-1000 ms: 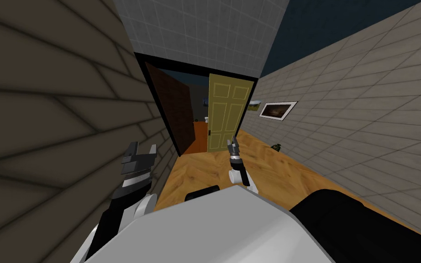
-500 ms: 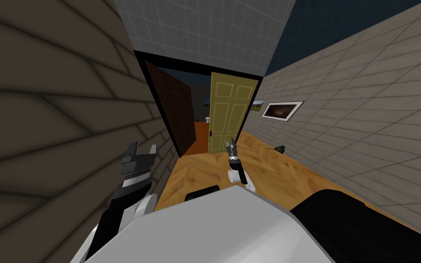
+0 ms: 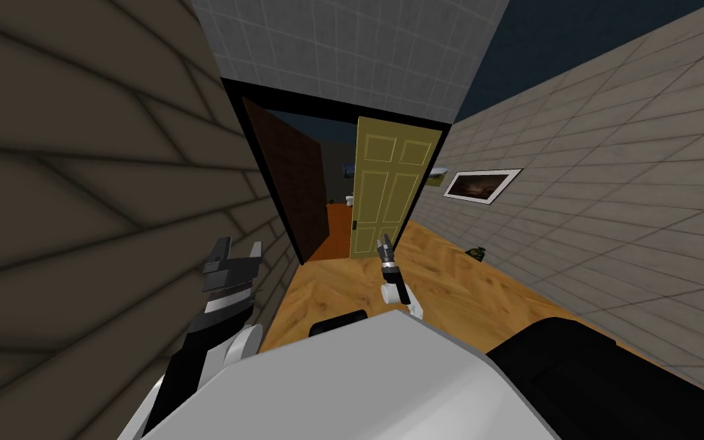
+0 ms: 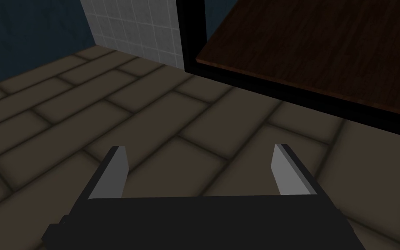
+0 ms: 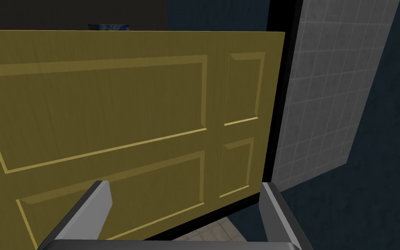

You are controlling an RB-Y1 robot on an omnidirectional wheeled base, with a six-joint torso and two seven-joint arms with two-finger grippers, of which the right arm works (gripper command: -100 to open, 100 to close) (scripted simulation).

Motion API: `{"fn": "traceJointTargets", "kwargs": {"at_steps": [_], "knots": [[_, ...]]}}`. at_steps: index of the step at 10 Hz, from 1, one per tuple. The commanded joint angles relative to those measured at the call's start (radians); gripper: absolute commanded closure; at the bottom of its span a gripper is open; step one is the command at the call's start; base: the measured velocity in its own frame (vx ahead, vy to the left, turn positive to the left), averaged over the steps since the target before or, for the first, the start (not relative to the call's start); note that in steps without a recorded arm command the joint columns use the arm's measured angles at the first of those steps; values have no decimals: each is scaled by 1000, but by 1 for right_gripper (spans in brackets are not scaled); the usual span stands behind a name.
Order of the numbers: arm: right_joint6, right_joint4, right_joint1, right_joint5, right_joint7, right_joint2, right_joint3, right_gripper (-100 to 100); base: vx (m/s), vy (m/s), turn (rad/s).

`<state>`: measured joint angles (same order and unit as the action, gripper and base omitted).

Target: Push the door open

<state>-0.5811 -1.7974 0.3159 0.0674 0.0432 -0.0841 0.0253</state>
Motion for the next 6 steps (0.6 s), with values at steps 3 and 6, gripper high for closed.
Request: {"fn": "traceJointTargets", "kwargs": {"at_steps": [3,6], "knots": [[-28,116,-41,9,1,-13,4,-100,97,8,41],[-41,183,-63,15,4,-22,8,-100,69,4,30]]}}
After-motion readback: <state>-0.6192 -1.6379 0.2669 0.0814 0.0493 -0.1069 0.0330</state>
